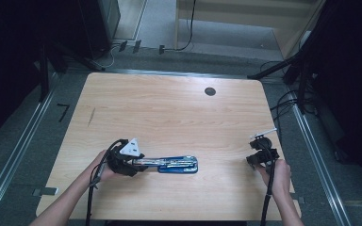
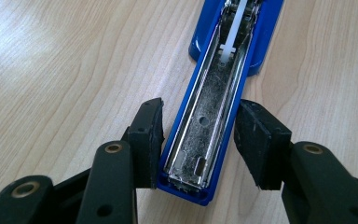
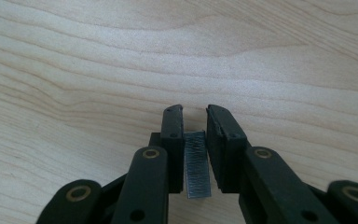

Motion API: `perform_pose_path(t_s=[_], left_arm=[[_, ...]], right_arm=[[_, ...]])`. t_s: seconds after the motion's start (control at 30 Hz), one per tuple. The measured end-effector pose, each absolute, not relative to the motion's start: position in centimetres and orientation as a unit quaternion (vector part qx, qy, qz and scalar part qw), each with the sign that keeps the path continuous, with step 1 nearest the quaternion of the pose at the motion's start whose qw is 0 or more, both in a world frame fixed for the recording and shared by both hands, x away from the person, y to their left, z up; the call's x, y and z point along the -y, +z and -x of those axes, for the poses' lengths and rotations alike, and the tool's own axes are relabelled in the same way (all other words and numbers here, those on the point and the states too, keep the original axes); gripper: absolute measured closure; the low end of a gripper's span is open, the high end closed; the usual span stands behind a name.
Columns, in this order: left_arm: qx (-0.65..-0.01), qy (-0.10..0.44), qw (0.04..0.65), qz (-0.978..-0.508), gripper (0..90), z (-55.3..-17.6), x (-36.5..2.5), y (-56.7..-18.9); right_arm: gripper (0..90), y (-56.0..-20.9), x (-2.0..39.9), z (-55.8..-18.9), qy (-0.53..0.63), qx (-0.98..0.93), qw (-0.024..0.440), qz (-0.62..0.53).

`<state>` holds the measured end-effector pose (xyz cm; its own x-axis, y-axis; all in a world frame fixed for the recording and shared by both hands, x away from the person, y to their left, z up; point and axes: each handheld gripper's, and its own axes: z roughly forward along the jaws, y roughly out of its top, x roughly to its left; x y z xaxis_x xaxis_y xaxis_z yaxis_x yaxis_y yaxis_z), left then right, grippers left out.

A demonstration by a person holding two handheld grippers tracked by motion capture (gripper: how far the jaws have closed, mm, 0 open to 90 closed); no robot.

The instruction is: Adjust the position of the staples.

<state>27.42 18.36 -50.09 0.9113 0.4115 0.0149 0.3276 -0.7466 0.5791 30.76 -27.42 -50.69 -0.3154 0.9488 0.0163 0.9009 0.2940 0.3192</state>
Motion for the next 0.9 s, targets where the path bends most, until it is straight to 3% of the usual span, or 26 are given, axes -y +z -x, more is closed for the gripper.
perform_pose_path(t_s=[0.9], left_arm=[[-0.197,0.069,0.296,-0.932,53.5,-27.5,-18.3,-50.1]], right_arm=[[79.7,-48.9,25.5,-30.2,0.169,-0.838,0.097,-0.51]])
